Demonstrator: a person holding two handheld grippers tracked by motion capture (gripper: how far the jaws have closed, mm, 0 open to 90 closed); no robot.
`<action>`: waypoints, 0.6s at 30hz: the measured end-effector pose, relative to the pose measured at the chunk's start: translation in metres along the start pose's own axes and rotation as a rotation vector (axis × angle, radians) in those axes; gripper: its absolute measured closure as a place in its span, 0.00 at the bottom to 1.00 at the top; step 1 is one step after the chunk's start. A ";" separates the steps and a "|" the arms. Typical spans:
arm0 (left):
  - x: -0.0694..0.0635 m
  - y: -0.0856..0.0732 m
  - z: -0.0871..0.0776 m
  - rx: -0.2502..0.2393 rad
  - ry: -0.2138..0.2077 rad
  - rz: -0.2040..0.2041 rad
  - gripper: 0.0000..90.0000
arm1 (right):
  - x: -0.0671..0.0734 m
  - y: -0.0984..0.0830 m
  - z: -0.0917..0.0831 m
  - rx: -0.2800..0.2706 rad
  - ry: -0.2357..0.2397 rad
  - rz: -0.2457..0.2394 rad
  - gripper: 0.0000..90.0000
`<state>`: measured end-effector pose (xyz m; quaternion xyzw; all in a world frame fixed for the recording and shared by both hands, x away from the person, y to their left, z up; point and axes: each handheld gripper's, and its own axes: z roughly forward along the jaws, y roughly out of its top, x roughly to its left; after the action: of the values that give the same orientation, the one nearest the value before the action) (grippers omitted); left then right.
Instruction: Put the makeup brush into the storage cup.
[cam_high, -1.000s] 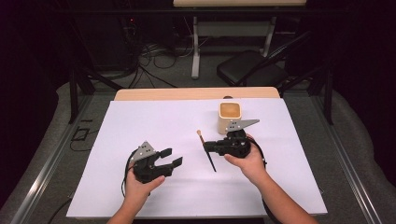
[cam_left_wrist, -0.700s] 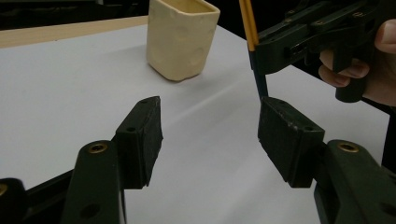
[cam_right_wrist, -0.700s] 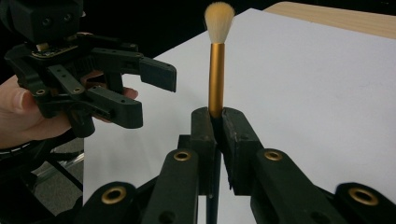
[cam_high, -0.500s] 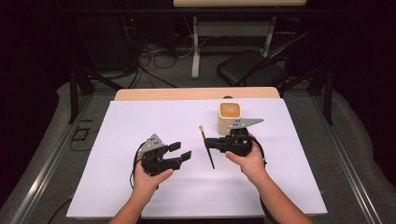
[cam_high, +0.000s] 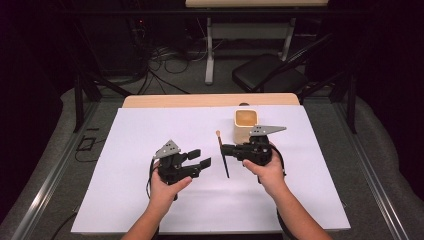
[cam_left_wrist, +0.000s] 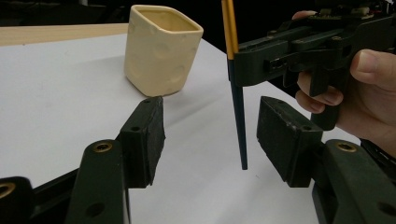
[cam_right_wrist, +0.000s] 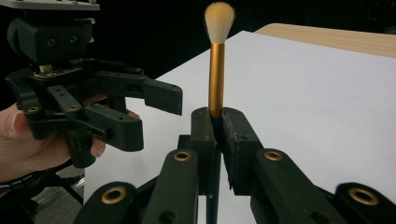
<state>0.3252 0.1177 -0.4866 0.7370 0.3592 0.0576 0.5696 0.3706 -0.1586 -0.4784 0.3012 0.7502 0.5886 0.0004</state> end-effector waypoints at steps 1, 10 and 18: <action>0.000 0.000 0.001 0.001 -0.006 -0.002 0.46 | 0.000 0.000 0.000 -0.001 0.001 0.002 0.93; 0.000 -0.004 0.005 0.012 -0.019 -0.026 0.47 | -0.001 -0.003 0.001 -0.032 0.001 0.018 0.93; 0.000 -0.009 0.009 0.015 -0.032 -0.041 0.49 | 0.000 -0.007 0.003 -0.056 0.007 0.044 0.92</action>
<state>0.3252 0.1112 -0.4972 0.7347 0.3655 0.0316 0.5707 0.3689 -0.1569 -0.4858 0.3155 0.7266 0.6102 -0.0066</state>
